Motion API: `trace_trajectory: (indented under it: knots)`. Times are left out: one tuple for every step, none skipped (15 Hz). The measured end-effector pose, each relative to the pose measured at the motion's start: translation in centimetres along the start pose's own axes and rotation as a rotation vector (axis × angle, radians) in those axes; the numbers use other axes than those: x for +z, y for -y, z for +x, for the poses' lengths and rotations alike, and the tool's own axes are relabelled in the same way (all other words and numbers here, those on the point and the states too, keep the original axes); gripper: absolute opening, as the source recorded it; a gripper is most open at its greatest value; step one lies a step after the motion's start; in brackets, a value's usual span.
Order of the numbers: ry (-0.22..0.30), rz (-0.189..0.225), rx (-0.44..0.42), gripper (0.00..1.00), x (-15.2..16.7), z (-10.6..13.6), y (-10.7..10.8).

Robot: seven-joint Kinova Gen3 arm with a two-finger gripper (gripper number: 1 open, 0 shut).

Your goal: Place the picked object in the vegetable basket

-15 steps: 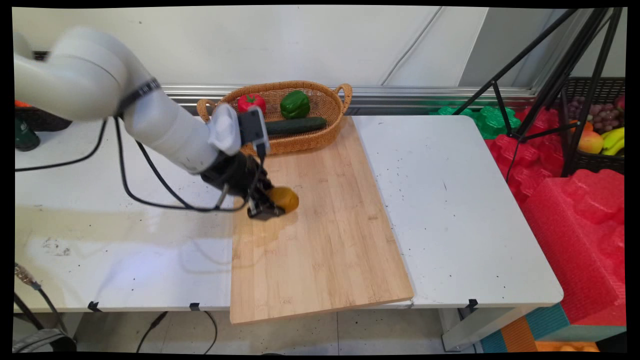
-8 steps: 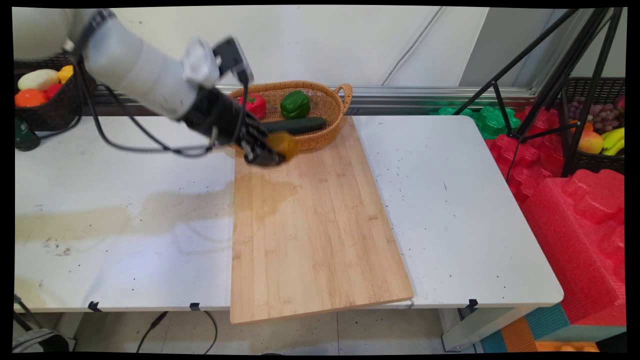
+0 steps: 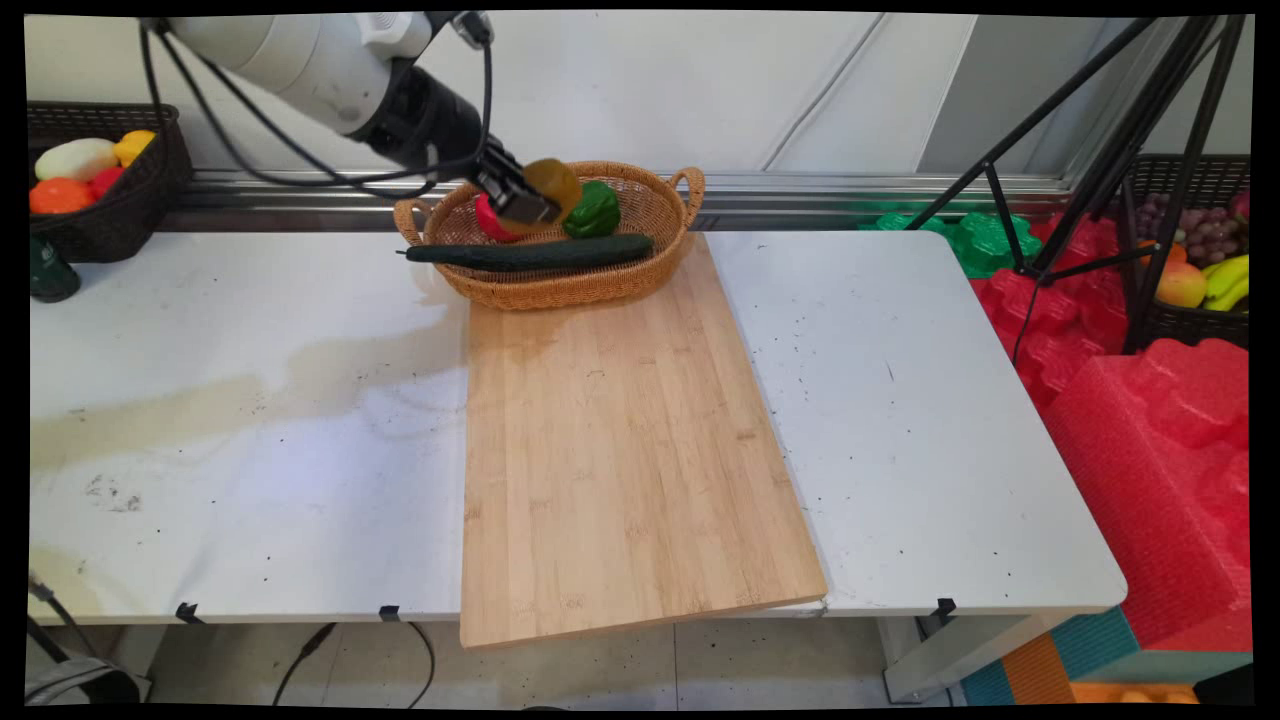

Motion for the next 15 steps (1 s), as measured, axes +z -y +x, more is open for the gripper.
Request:
trace_trajectory:
  knots:
    - [0.004, 0.013, 0.001, 0.0, 0.7, 0.3, 0.9]
    - [0.012, 0.02, 0.006, 0.0, 1.5, 0.5, 1.7]
    - [0.022, 0.023, 0.014, 0.0, 2.5, 0.6, 2.5]
    - [0.032, 0.023, 0.021, 0.0, 3.5, 0.7, 3.0]
    - [0.038, 0.021, 0.026, 0.0, 4.2, 0.7, 3.4]
    - [0.049, 0.017, 0.035, 0.0, 5.2, 0.8, 3.8]
    - [0.057, 0.012, 0.04, 0.0, 5.9, 0.8, 4.1]
    - [0.07, 0.003, 0.049, 0.0, 7.2, 0.8, 4.5]
    - [0.082, -0.007, 0.058, 0.0, 8.3, 0.8, 4.8]
    - [0.096, -0.02, 0.066, 0.0, 9.5, 0.8, 5.1]
    - [0.107, -0.032, 0.073, 0.0, 10.6, 0.7, 5.3]
    - [0.113, -0.04, 0.076, 0.0, 11.2, 0.7, 5.4]
    - [0.122, -0.051, 0.081, 0.0, 12.2, 0.6, 5.6]
    - [0.127, -0.058, 0.083, 0.0, 12.8, 0.6, 5.7]
    - [0.134, -0.068, 0.087, 0.0, 13.6, 0.5, 5.9]
